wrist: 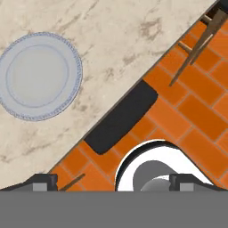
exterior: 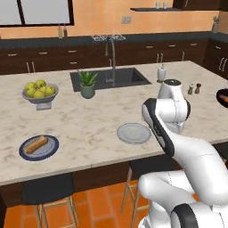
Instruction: Place one bun and one sausage from the bowl on each plate.
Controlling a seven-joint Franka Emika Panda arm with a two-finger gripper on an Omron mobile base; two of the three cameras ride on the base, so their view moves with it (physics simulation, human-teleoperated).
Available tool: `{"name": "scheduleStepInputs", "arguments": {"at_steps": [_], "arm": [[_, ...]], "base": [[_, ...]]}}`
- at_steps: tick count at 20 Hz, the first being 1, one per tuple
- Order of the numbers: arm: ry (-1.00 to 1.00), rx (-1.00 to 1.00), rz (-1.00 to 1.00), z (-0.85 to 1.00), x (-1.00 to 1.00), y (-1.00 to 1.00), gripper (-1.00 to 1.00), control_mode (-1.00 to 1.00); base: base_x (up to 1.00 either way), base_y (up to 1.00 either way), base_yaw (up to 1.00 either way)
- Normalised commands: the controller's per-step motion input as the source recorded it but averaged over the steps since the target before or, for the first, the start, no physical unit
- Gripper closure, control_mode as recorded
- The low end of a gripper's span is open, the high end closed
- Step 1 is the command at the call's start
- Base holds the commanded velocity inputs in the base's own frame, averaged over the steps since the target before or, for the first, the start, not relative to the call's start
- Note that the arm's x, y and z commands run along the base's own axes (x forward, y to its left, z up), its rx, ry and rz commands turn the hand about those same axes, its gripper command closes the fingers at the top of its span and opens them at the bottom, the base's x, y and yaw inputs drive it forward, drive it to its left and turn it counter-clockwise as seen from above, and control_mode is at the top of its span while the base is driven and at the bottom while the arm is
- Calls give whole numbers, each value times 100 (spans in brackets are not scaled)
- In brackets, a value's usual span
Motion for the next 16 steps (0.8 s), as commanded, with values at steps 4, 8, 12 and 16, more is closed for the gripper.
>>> {"name": "scheduleStepInputs", "arguments": {"at_steps": [4, 8, 12, 16], "arm": [[0, 0, 0, 0, 0, 0, -100, 100], [0, 0, 0, 0, 0, 0, -100, 100], [0, 0, 0, 0, 0, 0, -100, 100], [0, 0, 0, 0, 0, 0, -100, 100]], "base": [[-1, -100, -14], [0, -100, -13], [0, -100, -11], [8, -100, -8]]}}
